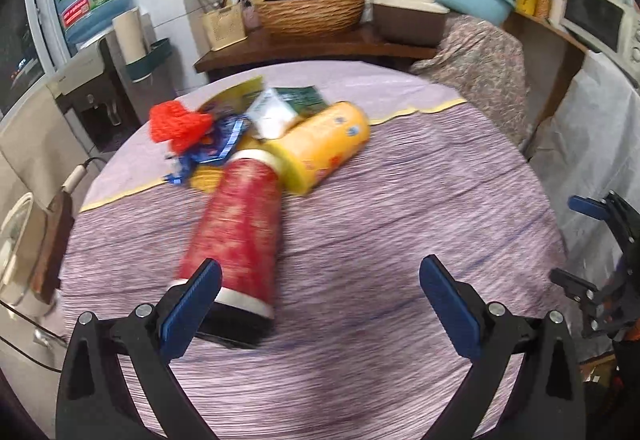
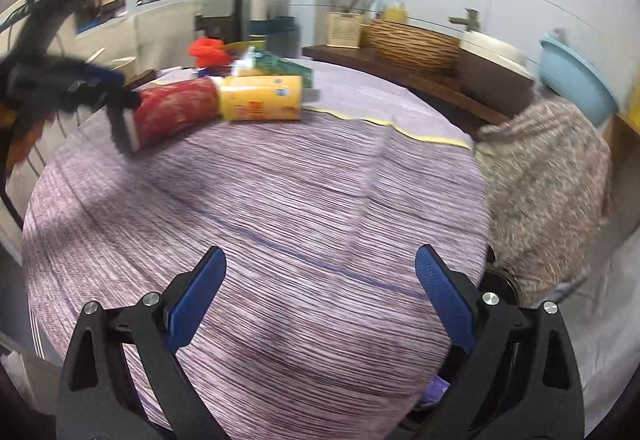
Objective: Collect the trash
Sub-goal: 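Return to the table and grasp the red paper cup with the left tool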
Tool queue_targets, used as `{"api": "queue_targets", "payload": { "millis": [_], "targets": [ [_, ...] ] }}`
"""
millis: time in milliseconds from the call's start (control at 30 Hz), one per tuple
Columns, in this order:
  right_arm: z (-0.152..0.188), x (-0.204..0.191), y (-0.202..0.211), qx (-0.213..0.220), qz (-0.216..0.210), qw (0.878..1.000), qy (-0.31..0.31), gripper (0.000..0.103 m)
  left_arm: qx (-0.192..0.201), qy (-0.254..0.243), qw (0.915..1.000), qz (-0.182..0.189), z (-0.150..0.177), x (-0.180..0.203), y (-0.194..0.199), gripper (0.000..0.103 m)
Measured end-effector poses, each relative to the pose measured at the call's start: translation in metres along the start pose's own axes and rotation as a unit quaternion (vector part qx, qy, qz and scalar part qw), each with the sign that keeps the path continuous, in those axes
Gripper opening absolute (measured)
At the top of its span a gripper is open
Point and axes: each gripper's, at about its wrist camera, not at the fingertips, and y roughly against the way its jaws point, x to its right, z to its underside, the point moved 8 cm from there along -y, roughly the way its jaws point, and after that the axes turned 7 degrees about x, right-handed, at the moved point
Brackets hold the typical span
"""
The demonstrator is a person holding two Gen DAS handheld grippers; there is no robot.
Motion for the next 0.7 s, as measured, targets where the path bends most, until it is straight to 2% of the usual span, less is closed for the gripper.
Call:
{"api": "queue_targets", "payload": {
  "millis": [167, 267, 300, 467, 700],
  "targets": [
    [-0.004, -0.022, -0.006, -0.008, -0.023, 1.000, 0.009, 0.094, -0.057, 0.000, 0.9983, 0.008, -0.011, -0.039, -0.017, 0.098],
    [-0.006, -0.029, -0.007, -0.012, -0.027, 0.999, 0.012, 0.094, -0.093, 0.012, 0.9956, -0.007, -0.011, -0.063, -0.036, 0.098],
    [-0.007, -0.031, -0.007, -0.012, -0.028, 0.999, 0.014, 0.094, -0.101, 0.016, 0.9947, -0.002, -0.011, -0.067, -0.041, 0.098],
    [-0.007, -0.034, -0.012, -0.018, -0.027, 0.999, 0.015, 0.094, -0.151, 0.052, 0.9861, 0.047, -0.008, -0.072, -0.068, 0.098],
    [-0.006, -0.036, -0.014, -0.022, -0.026, 0.999, 0.017, 0.094, -0.207, 0.036, 0.9765, 0.046, -0.007, -0.065, -0.109, 0.092]
  ]
}}
